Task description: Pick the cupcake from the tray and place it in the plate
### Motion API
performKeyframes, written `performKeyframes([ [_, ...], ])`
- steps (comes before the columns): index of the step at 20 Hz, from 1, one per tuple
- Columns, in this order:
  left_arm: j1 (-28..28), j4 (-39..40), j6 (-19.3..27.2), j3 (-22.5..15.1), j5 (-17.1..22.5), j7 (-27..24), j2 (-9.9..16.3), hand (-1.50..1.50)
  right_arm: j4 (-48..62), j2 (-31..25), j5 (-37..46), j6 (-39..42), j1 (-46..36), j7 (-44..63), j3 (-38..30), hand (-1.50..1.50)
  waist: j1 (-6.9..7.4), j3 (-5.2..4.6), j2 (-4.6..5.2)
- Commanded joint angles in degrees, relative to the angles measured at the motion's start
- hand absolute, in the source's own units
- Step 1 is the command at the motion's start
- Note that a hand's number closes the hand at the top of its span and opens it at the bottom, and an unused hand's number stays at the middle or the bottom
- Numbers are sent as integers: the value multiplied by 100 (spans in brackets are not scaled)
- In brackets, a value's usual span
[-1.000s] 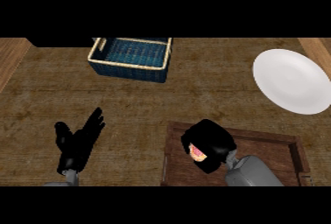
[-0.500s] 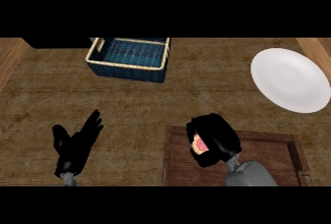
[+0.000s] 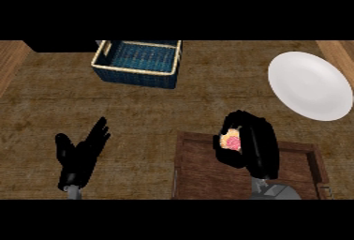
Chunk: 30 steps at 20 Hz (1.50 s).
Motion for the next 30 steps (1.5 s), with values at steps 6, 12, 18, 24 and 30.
performKeyframes([
  [6, -190, 305, 41, -16, -93, -114, -164, 0, -667, -8, -901, -998, 430, 66, -1003, 150, 31, -1, 23],
  [12, -318, 472, 4, 83, -117, -110, -92, 0, 488, -272, -2406, -1519, -476, -811, -2311, 150, 74, 1, 43],
  [18, -135, 129, 16, -54, -150, -14, -166, 0, 2358, -1200, -3009, -1950, -1273, -1985, -3539, 150, 162, 8, 60],
  [24, -477, 462, 53, -3, -156, -65, -292, 0, 4578, -1871, -3662, -2162, -2437, -3233, -4273, 150, 204, 11, 86],
  [30, -418, 300, -47, -66, -210, -91, -220, 0, 6324, -2714, -4213, -1883, -3164, -4514, -4940, 150, 301, 21, 127],
])
